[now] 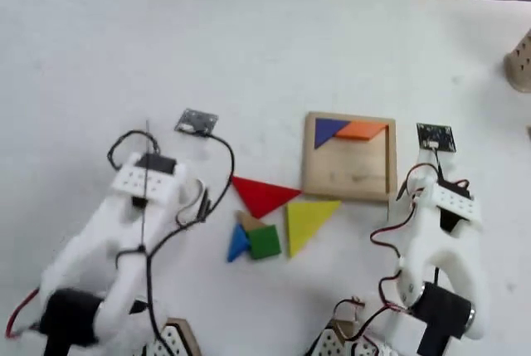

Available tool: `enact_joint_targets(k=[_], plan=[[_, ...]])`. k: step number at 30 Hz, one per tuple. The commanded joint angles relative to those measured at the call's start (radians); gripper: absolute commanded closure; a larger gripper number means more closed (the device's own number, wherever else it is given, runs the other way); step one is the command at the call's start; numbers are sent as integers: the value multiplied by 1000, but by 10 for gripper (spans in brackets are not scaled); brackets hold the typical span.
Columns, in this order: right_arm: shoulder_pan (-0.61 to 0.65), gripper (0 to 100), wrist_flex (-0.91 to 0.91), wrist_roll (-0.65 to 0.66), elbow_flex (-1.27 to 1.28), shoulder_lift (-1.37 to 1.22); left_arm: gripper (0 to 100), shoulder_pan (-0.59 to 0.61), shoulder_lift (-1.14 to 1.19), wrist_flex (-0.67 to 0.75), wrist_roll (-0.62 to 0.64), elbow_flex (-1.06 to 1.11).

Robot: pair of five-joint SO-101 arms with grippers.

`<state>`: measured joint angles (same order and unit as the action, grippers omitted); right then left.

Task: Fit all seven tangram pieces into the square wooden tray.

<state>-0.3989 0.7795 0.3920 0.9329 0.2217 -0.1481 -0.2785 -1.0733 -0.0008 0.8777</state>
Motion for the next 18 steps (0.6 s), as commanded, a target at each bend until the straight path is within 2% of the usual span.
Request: enact_joint_targets(k=[1, 4, 6, 10, 16, 18], plan=[[-5, 981, 47, 12, -89, -45, 876, -21, -271, 46, -3, 98], [-4, 981, 51, 12, -95, -61, 854, -79, -348, 37, -2, 129], [-4, 981, 51, 12, -95, -59, 803, -131, -366, 5, 9, 132], [-2, 981, 51, 12, -95, -61, 680, -236, -371, -20, 153, 127], [-2, 981, 50, 12, -95, -61, 669, -410, -366, -17, 394, 51], [-5, 981, 50, 12, -95, -61, 669, -453, -366, -17, 419, 52]])
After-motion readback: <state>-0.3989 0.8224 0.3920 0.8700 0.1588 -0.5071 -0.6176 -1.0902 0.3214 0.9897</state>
